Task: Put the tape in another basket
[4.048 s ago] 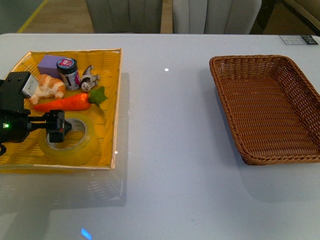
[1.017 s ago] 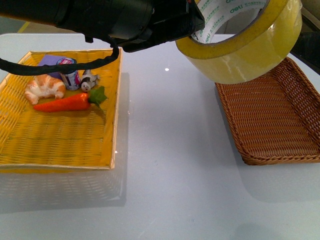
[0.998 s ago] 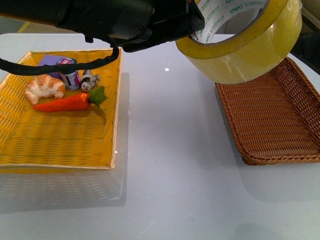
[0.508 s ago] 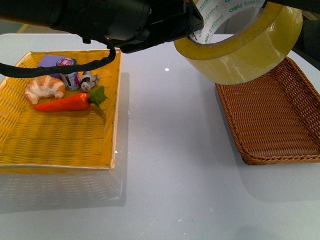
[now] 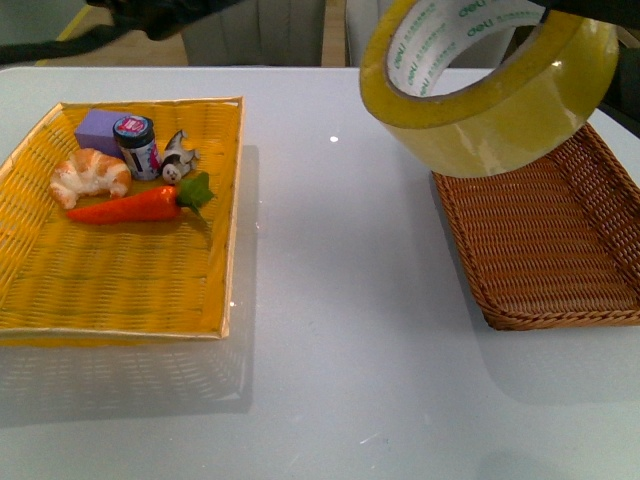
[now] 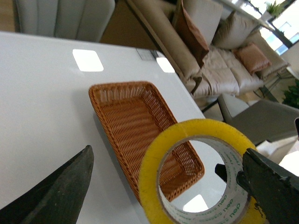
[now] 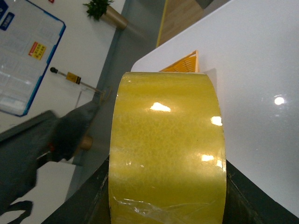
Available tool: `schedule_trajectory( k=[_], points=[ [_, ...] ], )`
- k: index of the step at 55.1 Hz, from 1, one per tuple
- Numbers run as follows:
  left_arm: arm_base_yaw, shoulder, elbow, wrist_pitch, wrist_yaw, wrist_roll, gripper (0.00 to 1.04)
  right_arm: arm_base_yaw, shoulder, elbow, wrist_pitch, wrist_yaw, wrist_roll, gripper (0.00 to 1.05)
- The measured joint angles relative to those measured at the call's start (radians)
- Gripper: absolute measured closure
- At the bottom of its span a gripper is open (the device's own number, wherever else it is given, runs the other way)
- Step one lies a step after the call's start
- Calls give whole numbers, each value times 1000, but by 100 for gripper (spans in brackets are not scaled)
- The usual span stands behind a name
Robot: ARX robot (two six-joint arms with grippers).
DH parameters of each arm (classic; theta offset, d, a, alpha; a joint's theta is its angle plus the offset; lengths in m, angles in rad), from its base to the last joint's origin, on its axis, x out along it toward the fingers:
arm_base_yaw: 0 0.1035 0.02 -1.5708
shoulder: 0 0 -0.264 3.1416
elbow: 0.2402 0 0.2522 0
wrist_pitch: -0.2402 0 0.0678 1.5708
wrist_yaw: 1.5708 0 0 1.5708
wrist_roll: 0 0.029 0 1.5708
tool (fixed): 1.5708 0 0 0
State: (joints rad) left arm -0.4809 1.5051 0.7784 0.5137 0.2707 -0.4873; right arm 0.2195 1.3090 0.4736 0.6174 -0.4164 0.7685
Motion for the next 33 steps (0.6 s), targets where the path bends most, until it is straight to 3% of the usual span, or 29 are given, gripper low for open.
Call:
schedule_trajectory(
  k=[16, 20, 22, 25, 33],
  points=[
    [83, -220, -117, 37, -44, -20, 10, -117, 1, -29, 29, -46, 8, 57],
    [75, -294, -209, 135, -451, 198, 27, -158, 17, -29, 56, -56, 22, 57],
    [97, -337, -264, 152, -575, 300, 36, -177, 35, -29, 68, -58, 26, 57],
    [140, -391, -338, 164, -600, 385, 48, -206, 72, -29, 93, -58, 34, 57],
    [216, -501, -476, 174, -524, 457, 79, -251, 227, 17, 188, -68, 58, 57]
  ],
)
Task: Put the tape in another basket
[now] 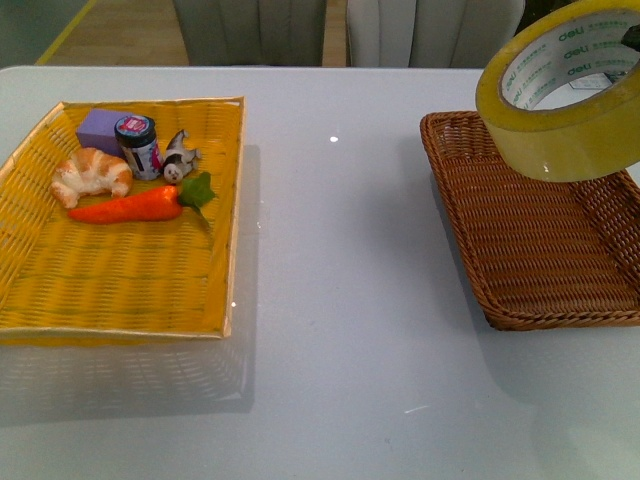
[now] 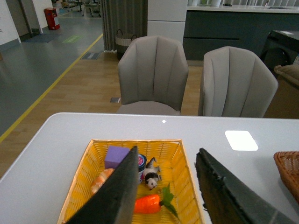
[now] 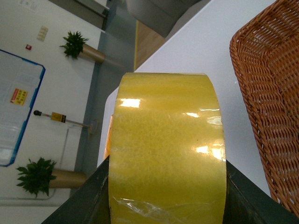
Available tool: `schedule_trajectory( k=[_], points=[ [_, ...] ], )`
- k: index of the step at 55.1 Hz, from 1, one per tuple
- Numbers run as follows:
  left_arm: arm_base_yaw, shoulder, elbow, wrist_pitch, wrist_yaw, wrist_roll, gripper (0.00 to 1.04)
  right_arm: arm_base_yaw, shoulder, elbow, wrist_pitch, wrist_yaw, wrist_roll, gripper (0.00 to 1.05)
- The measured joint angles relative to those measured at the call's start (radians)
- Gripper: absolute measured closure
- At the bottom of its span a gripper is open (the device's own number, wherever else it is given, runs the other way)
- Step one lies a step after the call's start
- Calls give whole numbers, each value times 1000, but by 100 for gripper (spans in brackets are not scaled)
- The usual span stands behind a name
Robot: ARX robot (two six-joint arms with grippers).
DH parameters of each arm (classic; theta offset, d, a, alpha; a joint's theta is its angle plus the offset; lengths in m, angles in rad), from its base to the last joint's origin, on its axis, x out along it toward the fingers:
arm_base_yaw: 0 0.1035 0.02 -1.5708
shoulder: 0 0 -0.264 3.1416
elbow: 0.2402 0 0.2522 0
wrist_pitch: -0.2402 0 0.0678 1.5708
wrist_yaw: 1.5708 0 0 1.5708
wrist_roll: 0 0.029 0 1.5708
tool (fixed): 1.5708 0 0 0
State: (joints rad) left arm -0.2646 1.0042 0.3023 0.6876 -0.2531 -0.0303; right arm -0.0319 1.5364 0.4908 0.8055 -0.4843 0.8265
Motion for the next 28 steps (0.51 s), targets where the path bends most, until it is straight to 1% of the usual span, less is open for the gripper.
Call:
schedule_trajectory(
  k=[6, 8, 19, 28],
  points=[
    [44, -69, -61, 0, 43, 10, 98, -28, 137, 67, 72, 10, 24, 57],
    [54, -87, -77, -1, 54, 11, 104, -37, 179, 87, 89, 15, 28, 57],
    [119, -209, -161, -40, 113, 16, 103, -78, 463, 240, 154, 51, 82, 57],
    [163, -323, -211, -103, 156, 19, 103, -82, 662, 379, 145, 89, 106, 57]
  ],
)
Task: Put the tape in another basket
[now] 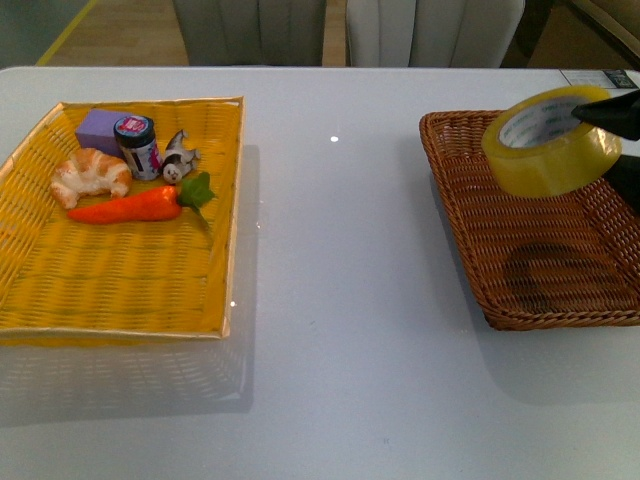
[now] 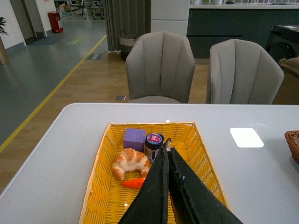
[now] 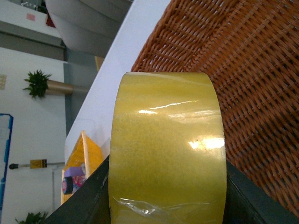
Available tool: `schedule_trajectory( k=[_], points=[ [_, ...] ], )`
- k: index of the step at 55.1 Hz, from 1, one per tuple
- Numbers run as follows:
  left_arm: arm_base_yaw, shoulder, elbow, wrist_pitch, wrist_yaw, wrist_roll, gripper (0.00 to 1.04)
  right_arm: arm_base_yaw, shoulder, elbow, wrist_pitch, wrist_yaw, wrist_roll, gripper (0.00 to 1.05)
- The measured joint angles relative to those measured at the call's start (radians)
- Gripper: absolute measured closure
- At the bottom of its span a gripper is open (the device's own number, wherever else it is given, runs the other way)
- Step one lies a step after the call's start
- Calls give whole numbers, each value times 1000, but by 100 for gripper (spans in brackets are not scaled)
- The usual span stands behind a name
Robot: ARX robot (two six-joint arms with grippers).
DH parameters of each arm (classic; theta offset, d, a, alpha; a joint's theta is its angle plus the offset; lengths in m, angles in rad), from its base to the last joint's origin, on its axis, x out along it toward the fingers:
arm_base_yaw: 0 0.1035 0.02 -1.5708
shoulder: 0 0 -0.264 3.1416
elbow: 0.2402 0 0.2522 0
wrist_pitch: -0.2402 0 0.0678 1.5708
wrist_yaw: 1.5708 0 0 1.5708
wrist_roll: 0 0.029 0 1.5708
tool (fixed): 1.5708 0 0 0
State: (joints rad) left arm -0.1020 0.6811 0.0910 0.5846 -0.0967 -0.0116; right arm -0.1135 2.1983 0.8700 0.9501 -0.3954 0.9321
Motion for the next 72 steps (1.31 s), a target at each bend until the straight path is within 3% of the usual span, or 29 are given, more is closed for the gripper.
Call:
schedule_trajectory(
  k=[4, 8, 23, 40, 42, 67, 72],
  points=[
    [60, -47, -16, -32, 81, 1, 103, 0, 51, 50, -2, 1, 10, 57],
    [92, -84, -29, -57, 87, 1, 103, 0, 80, 91, -4, 0, 18, 57],
    [98, -227, -77, -135, 97, 1, 103, 5, 171, 174, -72, 48, 1, 57],
    [98, -361, -77, -263, 97, 1, 103, -26, 141, 76, -73, 73, -35, 9],
    [98, -373, -77, -274, 97, 1, 103, -33, 126, 58, -72, 71, -37, 7],
    [98, -505, -77, -409, 97, 1, 103, -114, -425, -327, -27, -13, -133, 9],
    [98, -632, -77, -567, 97, 1, 103, -113, -628, -444, -94, -18, -204, 9]
  ],
)
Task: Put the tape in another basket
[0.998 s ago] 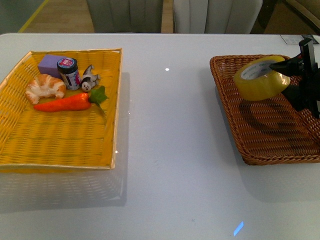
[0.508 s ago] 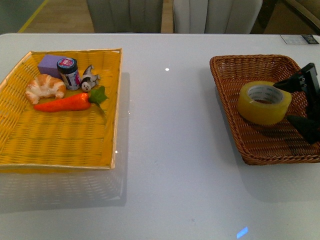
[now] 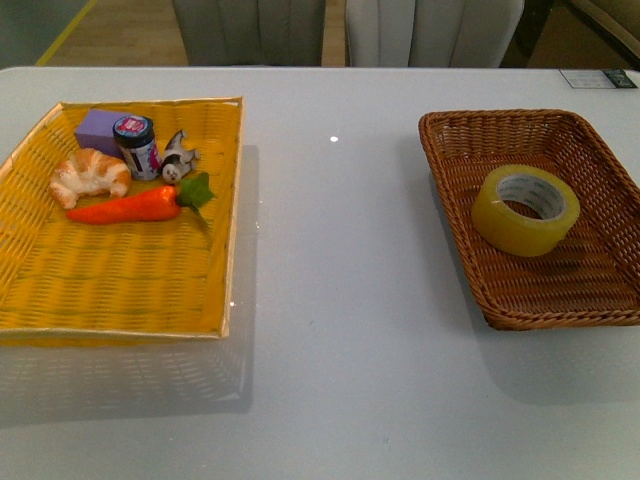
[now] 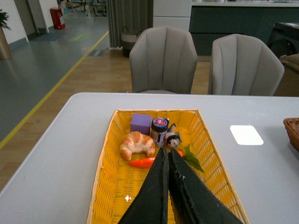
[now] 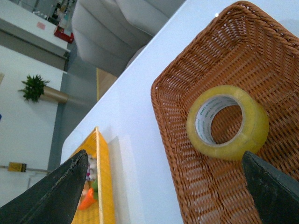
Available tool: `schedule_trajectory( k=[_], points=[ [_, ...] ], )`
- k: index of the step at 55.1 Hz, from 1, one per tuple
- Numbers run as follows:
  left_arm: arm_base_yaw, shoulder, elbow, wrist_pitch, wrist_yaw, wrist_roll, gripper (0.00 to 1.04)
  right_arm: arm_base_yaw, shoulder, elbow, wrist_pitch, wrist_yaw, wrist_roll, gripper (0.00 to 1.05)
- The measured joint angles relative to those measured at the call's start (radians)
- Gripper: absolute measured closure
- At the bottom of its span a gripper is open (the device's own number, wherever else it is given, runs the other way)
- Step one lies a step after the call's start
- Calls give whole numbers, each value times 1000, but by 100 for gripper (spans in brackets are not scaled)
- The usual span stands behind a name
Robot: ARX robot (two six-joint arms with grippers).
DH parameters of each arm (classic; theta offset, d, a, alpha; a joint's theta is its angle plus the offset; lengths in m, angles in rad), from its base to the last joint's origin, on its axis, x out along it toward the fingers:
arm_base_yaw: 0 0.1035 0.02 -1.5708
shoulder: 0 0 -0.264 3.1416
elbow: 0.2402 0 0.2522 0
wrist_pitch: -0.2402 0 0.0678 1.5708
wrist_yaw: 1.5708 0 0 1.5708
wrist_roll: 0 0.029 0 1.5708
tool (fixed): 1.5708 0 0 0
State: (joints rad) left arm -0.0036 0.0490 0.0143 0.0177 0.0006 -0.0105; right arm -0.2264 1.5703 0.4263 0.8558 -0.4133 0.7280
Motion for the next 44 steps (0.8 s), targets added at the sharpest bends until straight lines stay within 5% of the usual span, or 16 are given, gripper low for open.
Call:
schedule_trajectory(
  k=[5, 11, 28, 44],
  points=[
    [0, -32, 0, -13, -1, 0, 103, 27, -174, -166, 207, 187, -272, 25],
    [0, -33, 0, -18, 0, 0, 103, 47, -412, -312, 152, 240, -549, 44],
    [0, -34, 0, -18, 0, 0, 103, 124, -731, -399, -61, 316, -708, 100],
    [0, -34, 0, -18, 0, 0, 103, 221, -949, -403, -250, 411, -721, 103]
  ],
)
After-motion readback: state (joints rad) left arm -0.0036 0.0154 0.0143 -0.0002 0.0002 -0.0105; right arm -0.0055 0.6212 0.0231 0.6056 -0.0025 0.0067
